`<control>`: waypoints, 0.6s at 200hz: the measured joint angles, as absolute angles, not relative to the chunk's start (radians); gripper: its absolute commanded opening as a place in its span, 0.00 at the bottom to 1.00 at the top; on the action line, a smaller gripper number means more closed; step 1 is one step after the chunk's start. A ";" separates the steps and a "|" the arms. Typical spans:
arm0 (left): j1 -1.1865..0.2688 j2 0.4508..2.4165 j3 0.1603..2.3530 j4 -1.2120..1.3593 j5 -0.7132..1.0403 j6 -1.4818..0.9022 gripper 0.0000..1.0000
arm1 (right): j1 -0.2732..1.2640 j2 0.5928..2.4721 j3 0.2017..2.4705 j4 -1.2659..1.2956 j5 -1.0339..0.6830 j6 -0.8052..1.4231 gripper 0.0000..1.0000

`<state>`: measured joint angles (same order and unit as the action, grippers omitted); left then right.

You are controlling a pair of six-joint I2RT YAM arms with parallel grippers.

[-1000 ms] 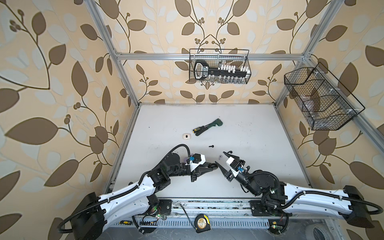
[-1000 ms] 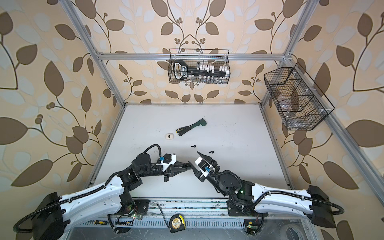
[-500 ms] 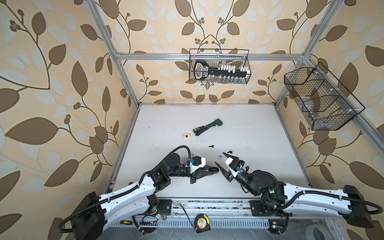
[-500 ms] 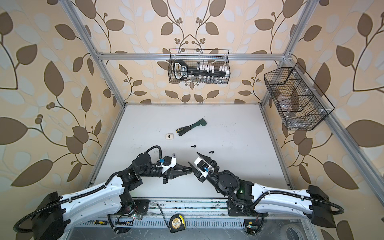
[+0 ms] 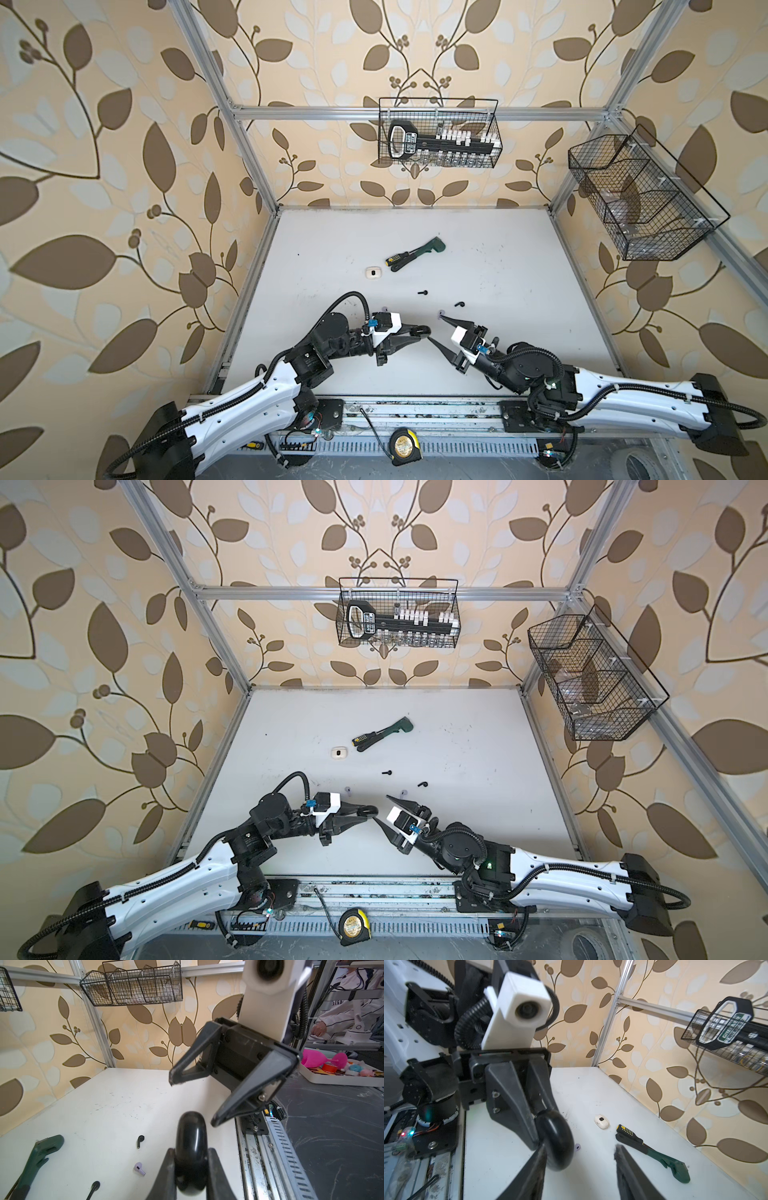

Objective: Insert the wireless bluetooth earbuds into the charging case
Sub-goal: 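Open the right gripper and draw it back from the black case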

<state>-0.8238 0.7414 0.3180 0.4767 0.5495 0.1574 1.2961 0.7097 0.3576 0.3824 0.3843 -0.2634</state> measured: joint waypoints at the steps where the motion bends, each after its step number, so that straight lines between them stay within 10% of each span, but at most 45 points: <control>1: -0.824 0.741 0.318 0.477 0.550 0.157 0.00 | 1.296 0.710 0.358 0.382 0.384 -0.263 0.54; 120: -0.823 0.826 0.327 0.452 0.598 0.181 0.00 | 1.314 0.789 0.384 0.369 0.439 -0.265 0.50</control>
<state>-0.8230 0.8261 0.3267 0.4522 0.5976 0.1814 1.3140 0.7891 0.3836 0.3687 0.4385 -0.2649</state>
